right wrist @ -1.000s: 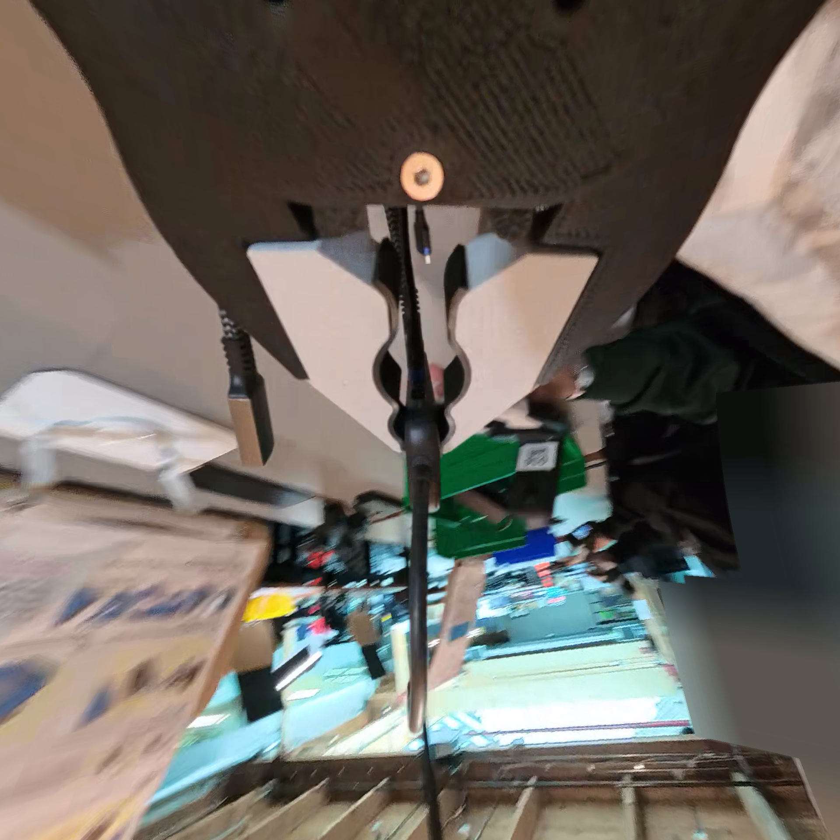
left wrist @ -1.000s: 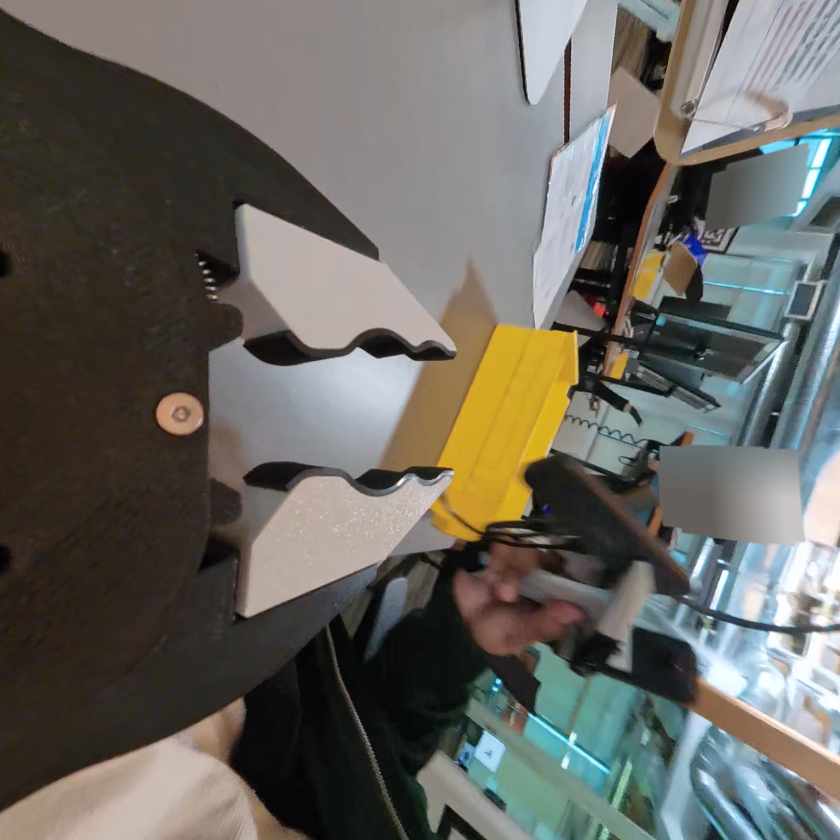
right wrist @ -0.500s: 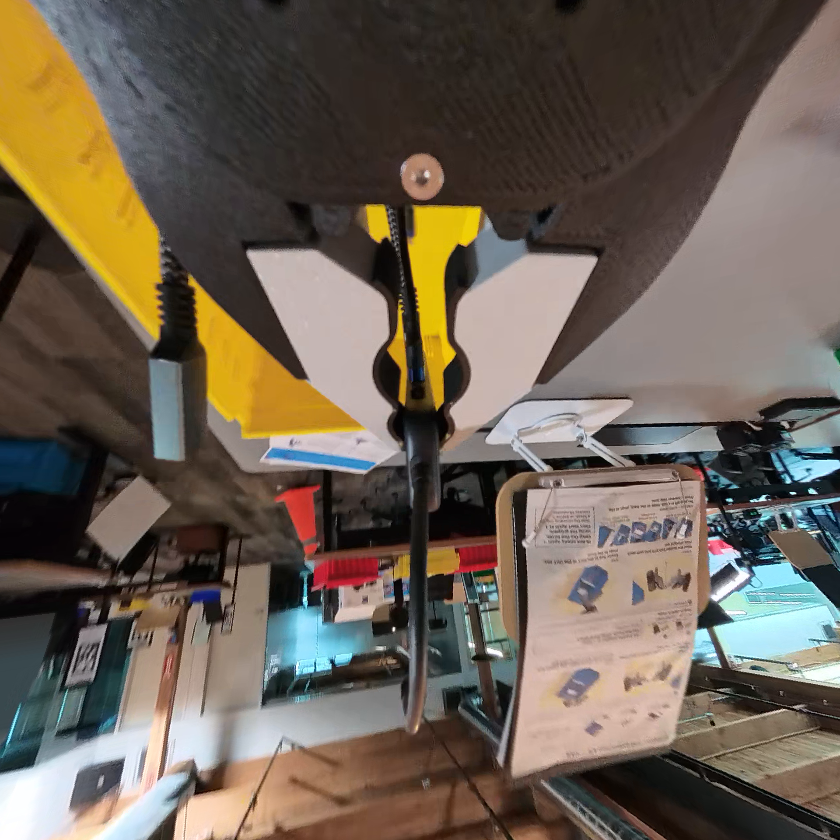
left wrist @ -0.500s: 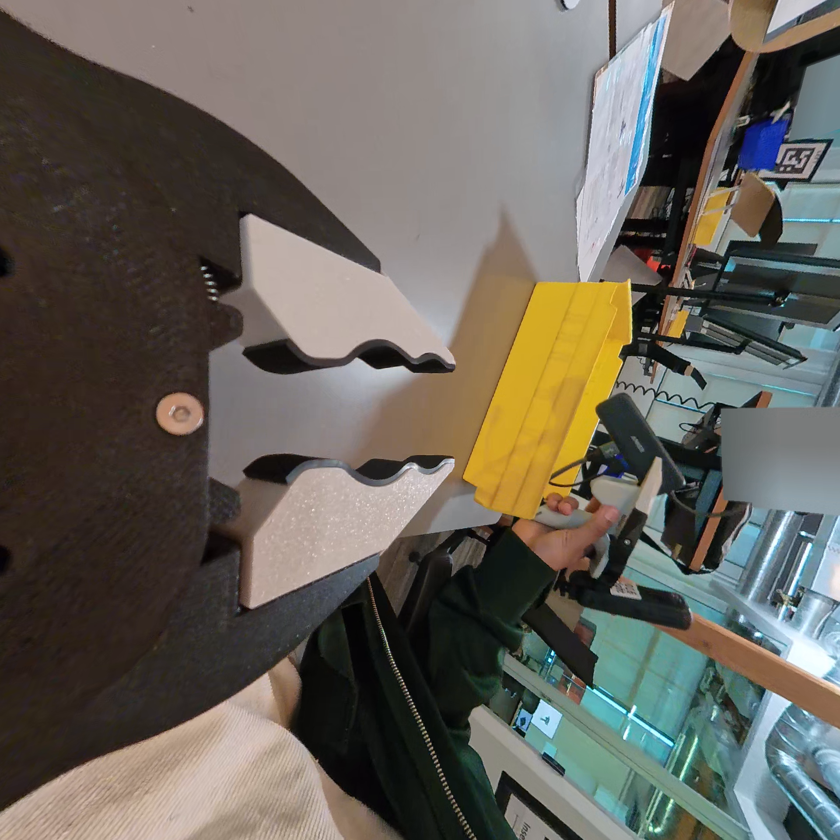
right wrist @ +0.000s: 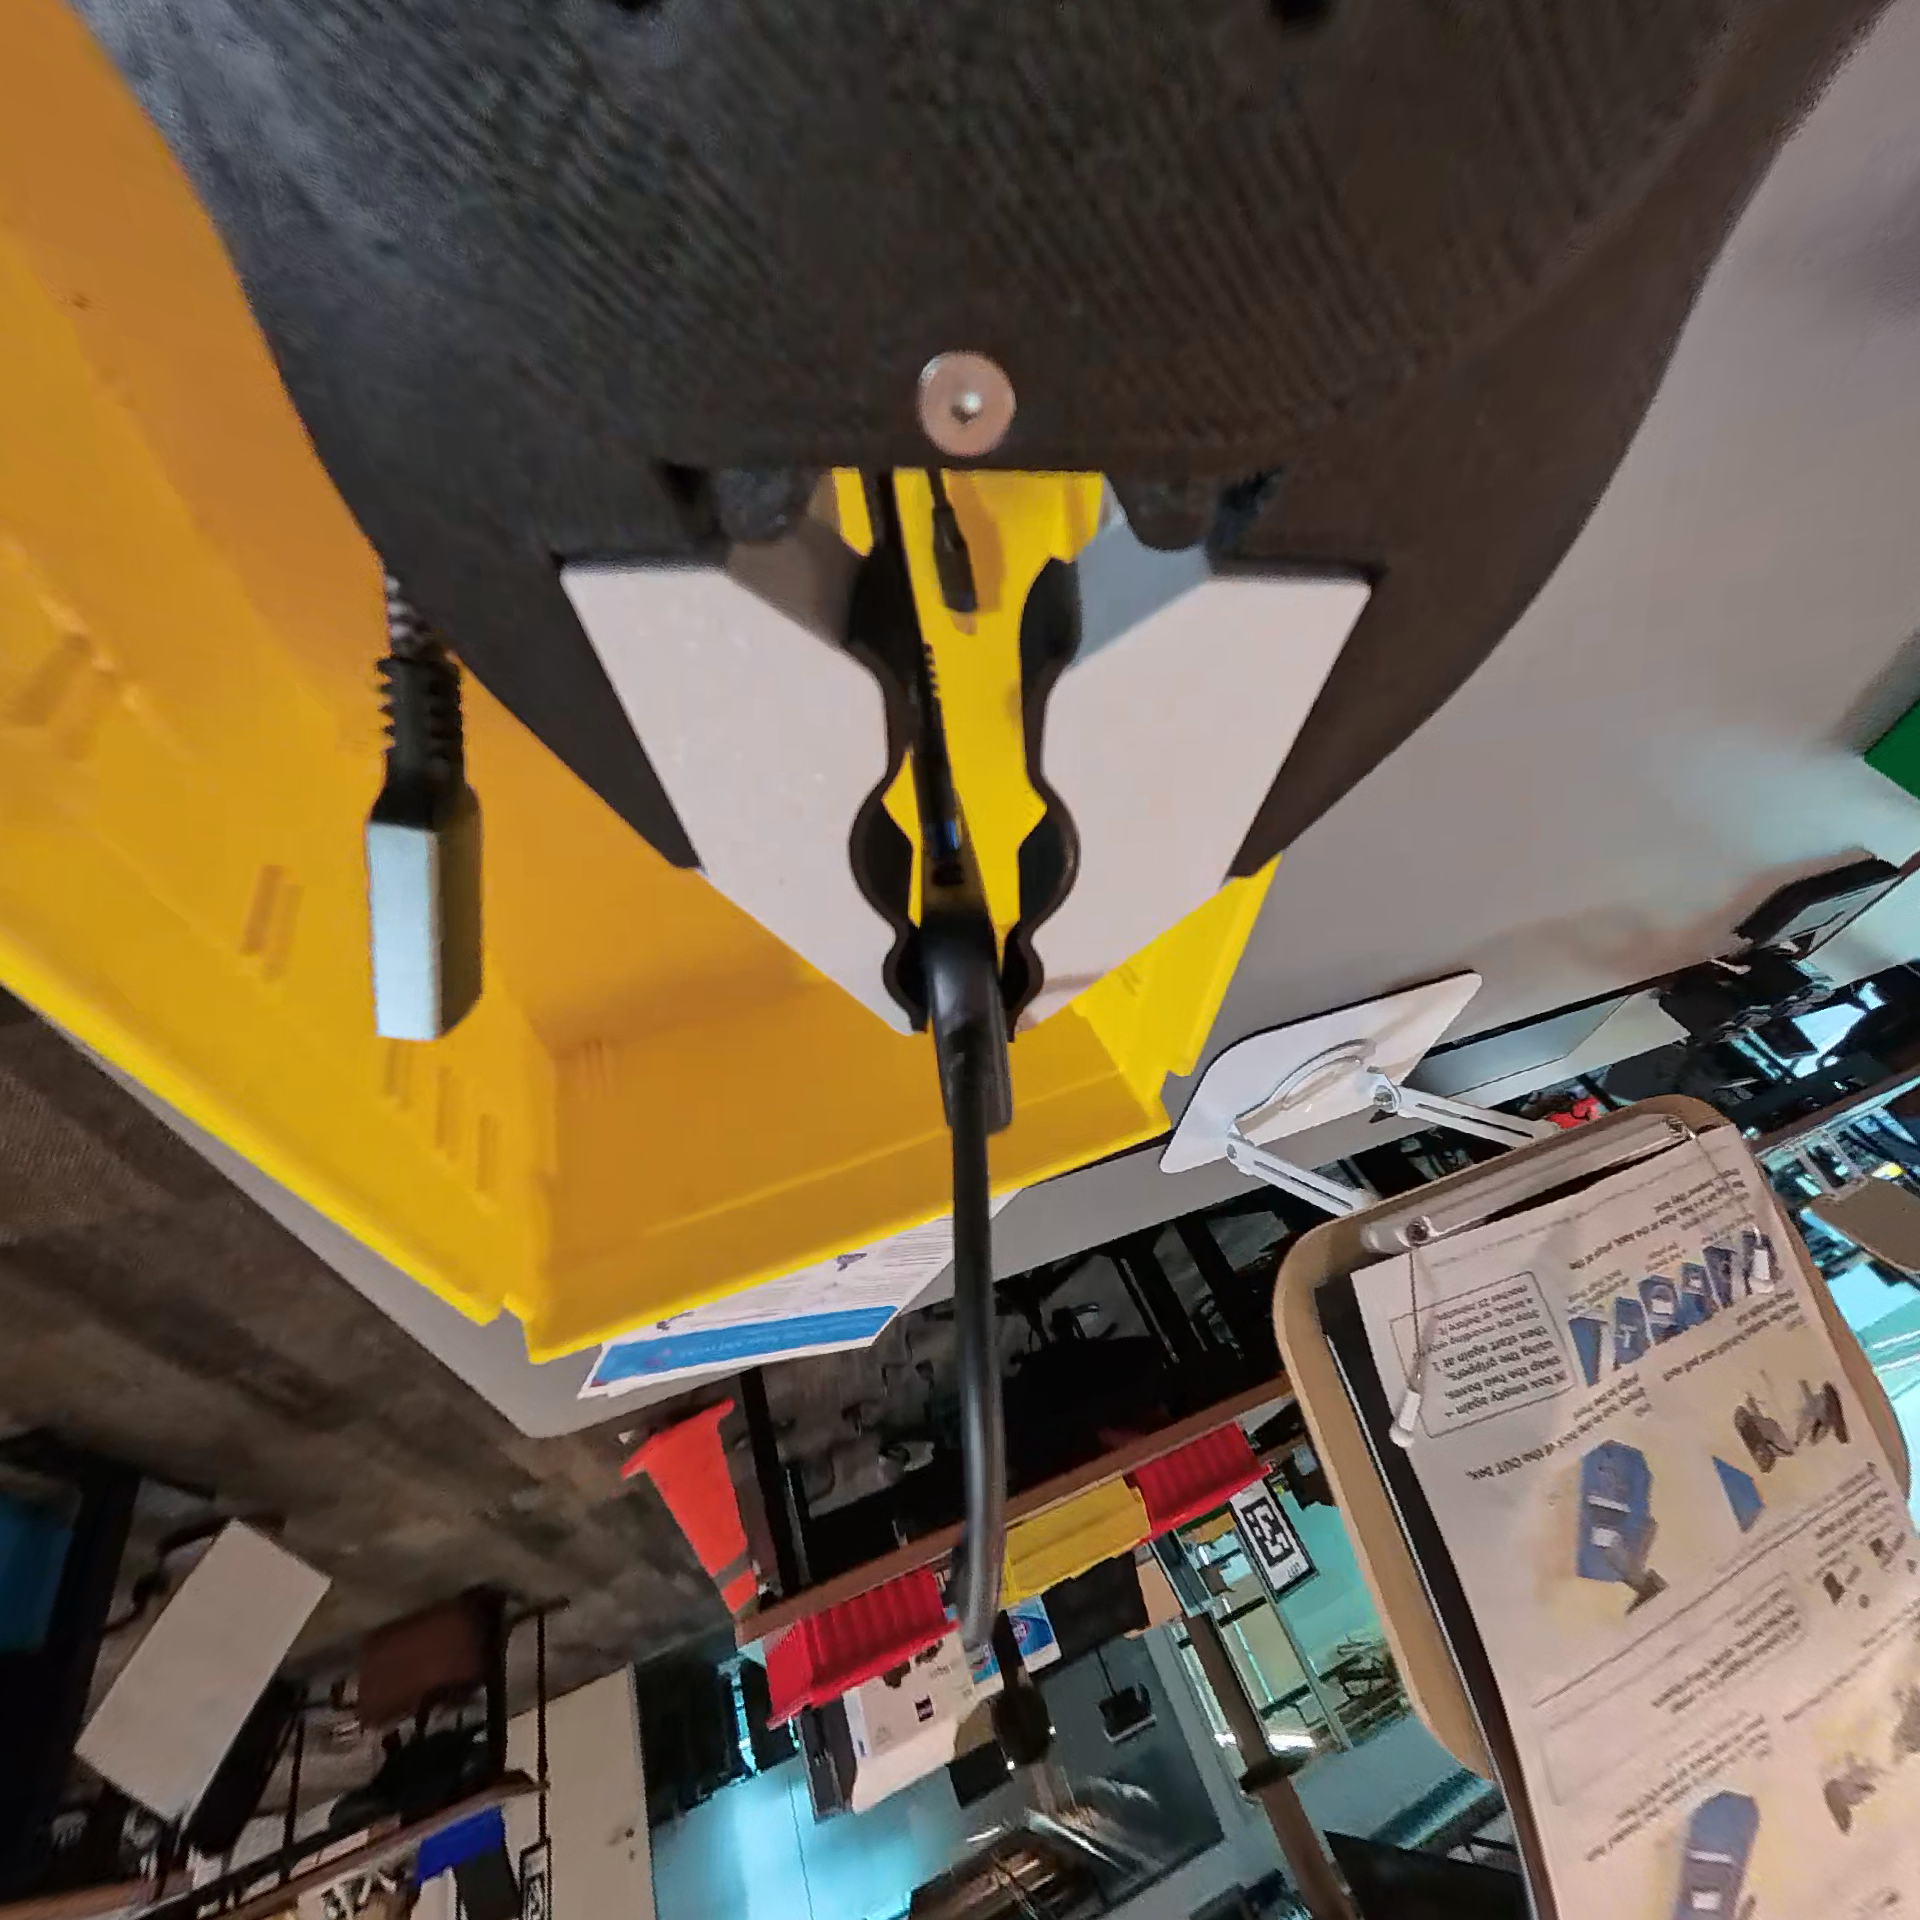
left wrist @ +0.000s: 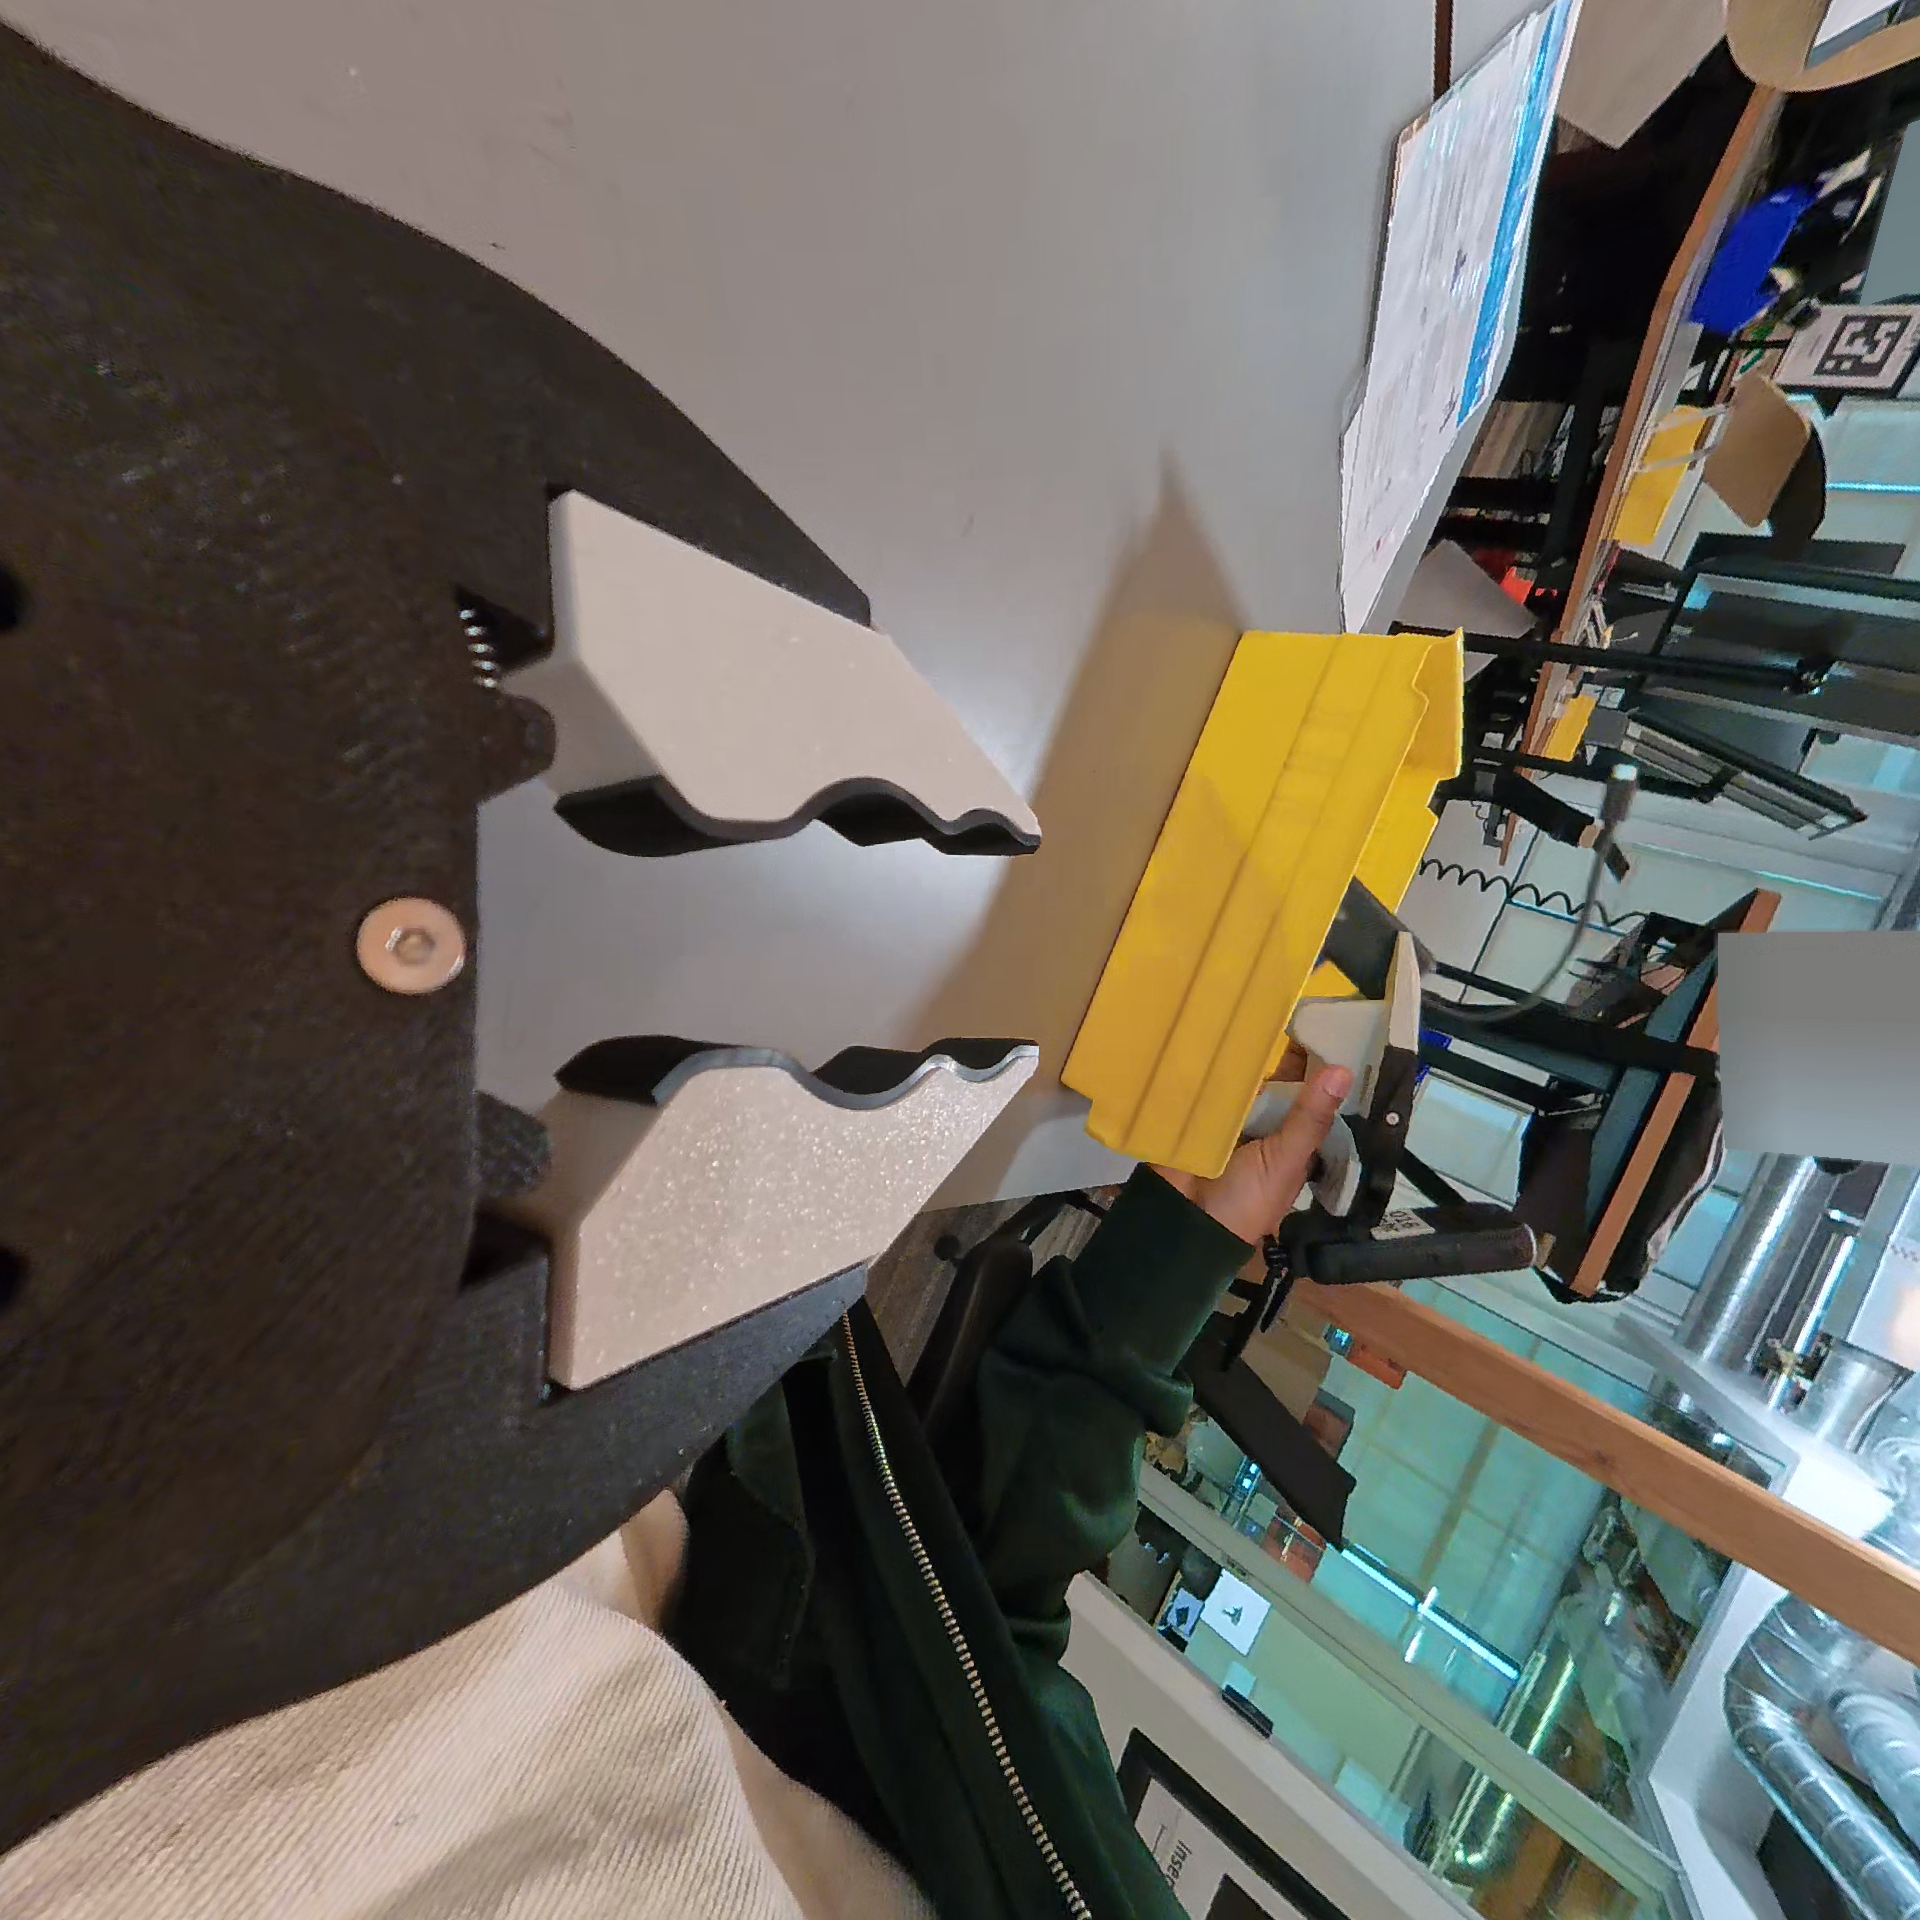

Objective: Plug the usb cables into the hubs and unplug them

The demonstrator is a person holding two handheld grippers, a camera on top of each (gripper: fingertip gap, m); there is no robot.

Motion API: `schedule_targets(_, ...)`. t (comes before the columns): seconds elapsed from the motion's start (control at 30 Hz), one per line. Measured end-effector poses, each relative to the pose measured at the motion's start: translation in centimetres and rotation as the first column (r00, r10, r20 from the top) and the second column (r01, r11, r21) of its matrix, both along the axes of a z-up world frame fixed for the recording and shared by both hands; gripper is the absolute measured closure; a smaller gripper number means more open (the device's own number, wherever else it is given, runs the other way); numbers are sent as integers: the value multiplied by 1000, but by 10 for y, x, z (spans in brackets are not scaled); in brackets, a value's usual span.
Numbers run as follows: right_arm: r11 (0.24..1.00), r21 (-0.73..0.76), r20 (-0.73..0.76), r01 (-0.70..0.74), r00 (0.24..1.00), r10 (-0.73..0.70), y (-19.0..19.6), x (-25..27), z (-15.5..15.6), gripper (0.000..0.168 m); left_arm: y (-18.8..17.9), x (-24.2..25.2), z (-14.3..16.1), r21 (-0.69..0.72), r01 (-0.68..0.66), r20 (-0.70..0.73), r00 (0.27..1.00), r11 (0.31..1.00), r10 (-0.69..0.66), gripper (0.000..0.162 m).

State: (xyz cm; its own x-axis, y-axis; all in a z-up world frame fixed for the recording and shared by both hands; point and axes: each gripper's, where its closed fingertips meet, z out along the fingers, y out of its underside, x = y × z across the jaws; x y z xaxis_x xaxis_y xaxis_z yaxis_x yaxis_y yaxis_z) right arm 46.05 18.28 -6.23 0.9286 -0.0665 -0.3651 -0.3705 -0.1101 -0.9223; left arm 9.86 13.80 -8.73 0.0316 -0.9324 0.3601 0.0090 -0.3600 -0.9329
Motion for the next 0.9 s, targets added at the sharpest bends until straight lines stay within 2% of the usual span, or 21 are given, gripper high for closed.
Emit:
schedule_targets(0.07, 1000, 15, -28, 3, 1000, -2, 0, 2, 1, 152, 1, 0, 0, -5, -1, 2, 1000, 1000, 1, 130)
schedule_targets(0.1, 1000, 22, -46, 6, 999, -5, -1, 4, 2, 142, 1, 0, 0, -7, -2, 3, 1000, 1000, 2, 130)
schedule_targets(0.2, 999, 51, -96, 8, 995, -3, -5, 8, 6, 136, 1, -1, 0, -12, -2, 3, 1000, 1000, 2, 130)
schedule_targets(0.37, 991, 128, -118, 46, 993, -30, -17, 19, 26, 118, 0, 0, 0, -14, 3, 1, 1000, 1000, -3, 130)
schedule_targets(0.53, 967, 239, -16, 86, 996, -84, -41, 29, 61, 115, 0, 0, -1, -20, 7, 1, 1000, 1000, -7, 130)
schedule_targets(0.67, 977, 200, 175, 74, 979, -109, -54, 28, 68, 119, 0, -1, -1, -23, 6, 3, 1000, 1000, -5, 130)
schedule_targets(0.77, 977, 128, 409, 169, 889, -207, -67, 43, 60, 125, 1, -1, 0, -29, 4, 6, 1000, 1000, -4, 130)
schedule_targets(0.83, 945, 129, 564, 302, 761, -320, -82, 63, 56, 136, 2, -1, 0, -34, 3, 8, 1000, 999, -3, 130)
schedule_targets(0.9, 892, 179, 692, 415, 591, -414, -102, 81, 53, 145, 3, -1, 0, -41, 2, 11, 1000, 999, -2, 130)
